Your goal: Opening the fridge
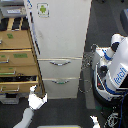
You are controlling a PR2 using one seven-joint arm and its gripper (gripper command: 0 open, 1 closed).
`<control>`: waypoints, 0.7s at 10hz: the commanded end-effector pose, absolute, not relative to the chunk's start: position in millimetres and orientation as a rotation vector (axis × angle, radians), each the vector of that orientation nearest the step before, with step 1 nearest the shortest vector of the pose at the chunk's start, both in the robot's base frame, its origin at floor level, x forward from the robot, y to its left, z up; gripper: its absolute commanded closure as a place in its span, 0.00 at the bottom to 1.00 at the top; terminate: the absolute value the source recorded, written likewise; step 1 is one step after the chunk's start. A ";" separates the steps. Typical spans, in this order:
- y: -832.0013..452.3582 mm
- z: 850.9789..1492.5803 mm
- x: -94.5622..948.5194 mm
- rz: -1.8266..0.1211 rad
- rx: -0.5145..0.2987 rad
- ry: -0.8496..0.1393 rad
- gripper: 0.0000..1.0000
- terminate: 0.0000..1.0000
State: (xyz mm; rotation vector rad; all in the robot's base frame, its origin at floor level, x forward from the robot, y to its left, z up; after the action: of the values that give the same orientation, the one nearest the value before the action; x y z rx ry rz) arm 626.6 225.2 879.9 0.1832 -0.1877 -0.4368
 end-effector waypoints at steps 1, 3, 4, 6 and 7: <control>263.4 916.3 727.0 -0.126 0.165 -0.071 0.00 0.00; 264.1 921.3 729.9 -0.117 0.179 -0.073 0.00 0.00; 268.0 924.6 736.3 -0.107 0.188 -0.073 0.00 0.00; 275.9 943.8 757.2 -0.089 0.204 -0.100 0.00 0.00; 276.5 947.7 763.0 -0.086 0.196 -0.100 0.00 0.00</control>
State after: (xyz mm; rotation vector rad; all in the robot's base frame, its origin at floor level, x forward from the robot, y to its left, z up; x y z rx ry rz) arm 730.0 264.6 920.8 0.1826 -0.0774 -0.1122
